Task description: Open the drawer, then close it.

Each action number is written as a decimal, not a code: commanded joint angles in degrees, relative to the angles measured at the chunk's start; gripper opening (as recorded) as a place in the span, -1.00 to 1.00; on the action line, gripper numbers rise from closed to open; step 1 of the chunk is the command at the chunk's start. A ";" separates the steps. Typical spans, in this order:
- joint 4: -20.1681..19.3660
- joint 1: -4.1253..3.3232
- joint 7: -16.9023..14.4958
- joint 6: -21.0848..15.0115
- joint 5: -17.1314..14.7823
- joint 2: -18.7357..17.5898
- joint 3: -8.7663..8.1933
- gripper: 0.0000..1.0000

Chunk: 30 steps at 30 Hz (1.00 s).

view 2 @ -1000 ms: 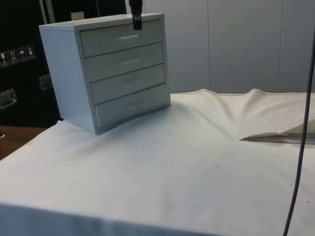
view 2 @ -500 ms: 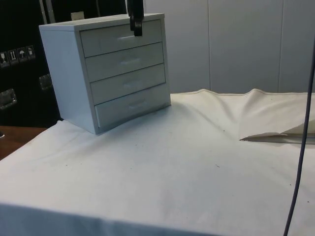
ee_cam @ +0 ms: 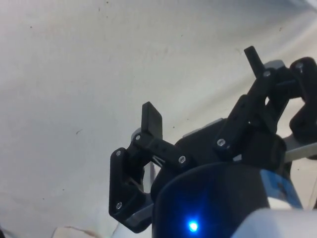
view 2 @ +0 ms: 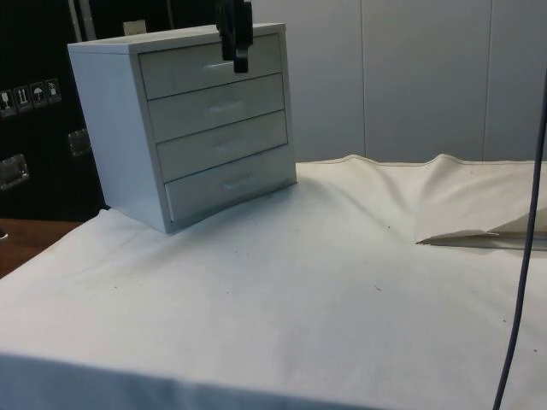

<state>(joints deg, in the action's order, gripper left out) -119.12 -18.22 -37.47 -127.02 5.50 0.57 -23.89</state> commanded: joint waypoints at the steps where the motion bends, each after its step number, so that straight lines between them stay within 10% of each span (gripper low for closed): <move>1: -0.34 0.00 -0.17 -0.92 0.97 -0.06 0.00 1.00; 20: -0.74 0.11 -4.47 -0.46 3.61 0.57 -1.26 1.00; 30: -3.04 0.17 -7.96 -7.39 3.55 0.92 -2.35 1.00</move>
<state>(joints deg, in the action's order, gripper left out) -121.75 -18.11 -44.92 -133.21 9.17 1.26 -26.18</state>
